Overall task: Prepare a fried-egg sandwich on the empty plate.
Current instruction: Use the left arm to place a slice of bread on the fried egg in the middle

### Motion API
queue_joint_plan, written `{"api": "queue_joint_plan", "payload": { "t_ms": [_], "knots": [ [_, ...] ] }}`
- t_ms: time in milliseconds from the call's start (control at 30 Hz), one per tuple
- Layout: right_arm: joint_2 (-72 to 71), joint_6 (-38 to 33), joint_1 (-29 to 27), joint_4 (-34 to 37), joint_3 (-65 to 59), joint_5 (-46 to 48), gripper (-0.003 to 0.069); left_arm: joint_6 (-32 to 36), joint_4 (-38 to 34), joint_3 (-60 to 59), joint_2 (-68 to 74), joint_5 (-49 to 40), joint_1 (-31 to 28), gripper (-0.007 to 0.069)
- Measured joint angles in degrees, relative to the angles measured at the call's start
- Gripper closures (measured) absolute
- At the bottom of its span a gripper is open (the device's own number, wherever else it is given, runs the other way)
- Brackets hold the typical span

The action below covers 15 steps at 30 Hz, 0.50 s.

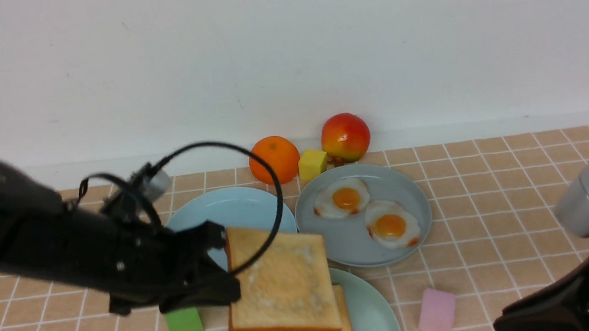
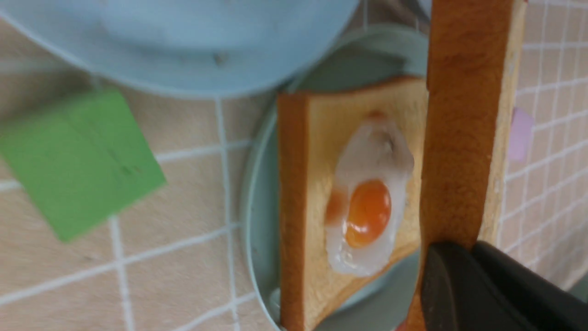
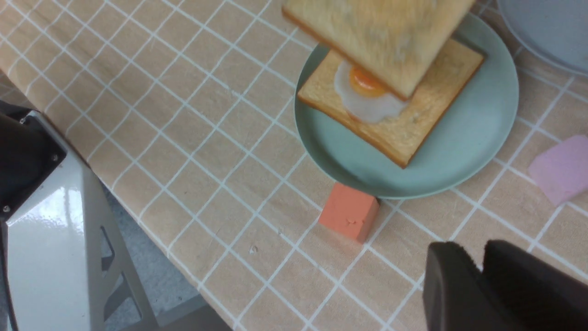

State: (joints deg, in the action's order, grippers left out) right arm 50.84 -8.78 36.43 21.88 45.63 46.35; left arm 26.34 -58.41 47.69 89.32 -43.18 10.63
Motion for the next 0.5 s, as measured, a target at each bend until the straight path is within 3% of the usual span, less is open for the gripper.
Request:
{"api": "queue_joint_plan", "payload": {
  "t_ms": [133, 500],
  "knots": [
    [0.0, 0.0, 0.0, -0.2, 0.0, -0.11, 0.0532, 4.78, -4.51, -2.9, 0.6, 0.01, 0.0, 0.0636],
    [0.0, 0.0, 0.0, -0.43, 0.0, 0.07, 0.0522, 5.49, -4.44, -3.66, 2.03, -0.1, 0.0, 0.0617]
  ]
}}
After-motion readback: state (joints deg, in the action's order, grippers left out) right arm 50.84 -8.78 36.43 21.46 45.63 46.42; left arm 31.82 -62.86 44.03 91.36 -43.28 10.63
